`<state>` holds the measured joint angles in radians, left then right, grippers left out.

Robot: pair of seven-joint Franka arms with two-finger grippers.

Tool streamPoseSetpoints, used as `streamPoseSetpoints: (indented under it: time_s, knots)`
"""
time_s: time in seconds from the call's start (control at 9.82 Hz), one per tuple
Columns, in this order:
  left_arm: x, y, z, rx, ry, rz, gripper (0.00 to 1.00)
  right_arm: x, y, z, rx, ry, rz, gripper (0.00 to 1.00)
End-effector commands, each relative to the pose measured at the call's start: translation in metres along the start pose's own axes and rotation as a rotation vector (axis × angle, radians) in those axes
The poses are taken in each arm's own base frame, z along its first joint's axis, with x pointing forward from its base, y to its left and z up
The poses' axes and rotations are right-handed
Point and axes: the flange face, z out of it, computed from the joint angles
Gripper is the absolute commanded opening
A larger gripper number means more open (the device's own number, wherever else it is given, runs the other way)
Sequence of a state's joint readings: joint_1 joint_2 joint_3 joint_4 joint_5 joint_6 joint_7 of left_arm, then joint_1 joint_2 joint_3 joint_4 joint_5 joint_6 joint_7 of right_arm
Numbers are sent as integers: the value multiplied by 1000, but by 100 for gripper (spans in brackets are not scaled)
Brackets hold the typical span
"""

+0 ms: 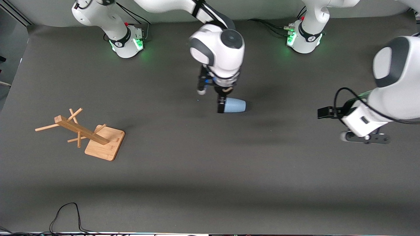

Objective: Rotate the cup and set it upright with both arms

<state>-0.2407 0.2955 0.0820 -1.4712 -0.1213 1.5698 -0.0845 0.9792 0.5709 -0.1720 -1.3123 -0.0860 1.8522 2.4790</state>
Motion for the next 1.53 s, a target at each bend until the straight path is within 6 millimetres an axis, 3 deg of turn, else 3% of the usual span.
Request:
streamPoseSetpoints:
  time_s: [0.0,0.2,0.41,0.61,0.81,1.02,1.12,1.22,1.43]
  knots:
    - [4,50,25,14,-12,-18,100,100,-38,-55,-62,14,-188,100]
    - [-1,146,69,78,0,-139,100,208,-75,-92,-103,-5,-407,100]
    - [-17,226,123,207,32,-184,100,319,-101,-110,-112,-42,-609,100]
    - [-47,291,172,312,36,-205,100,416,-114,-117,-108,-71,-783,100]
    - [-78,335,200,368,49,-212,100,500,-124,-117,-93,-92,-989,100]
    - [-104,380,248,466,109,-258,100,554,-128,-113,-82,-101,-1154,100]
    - [-102,395,271,484,136,-311,100,571,-128,-112,-78,-104,-1196,100]
    - [-94,403,284,493,151,-350,100,584,-128,-113,-62,-109,-1260,100]
    - [-107,415,314,558,175,-349,100,592,-131,-113,-45,-109,-1478,100]
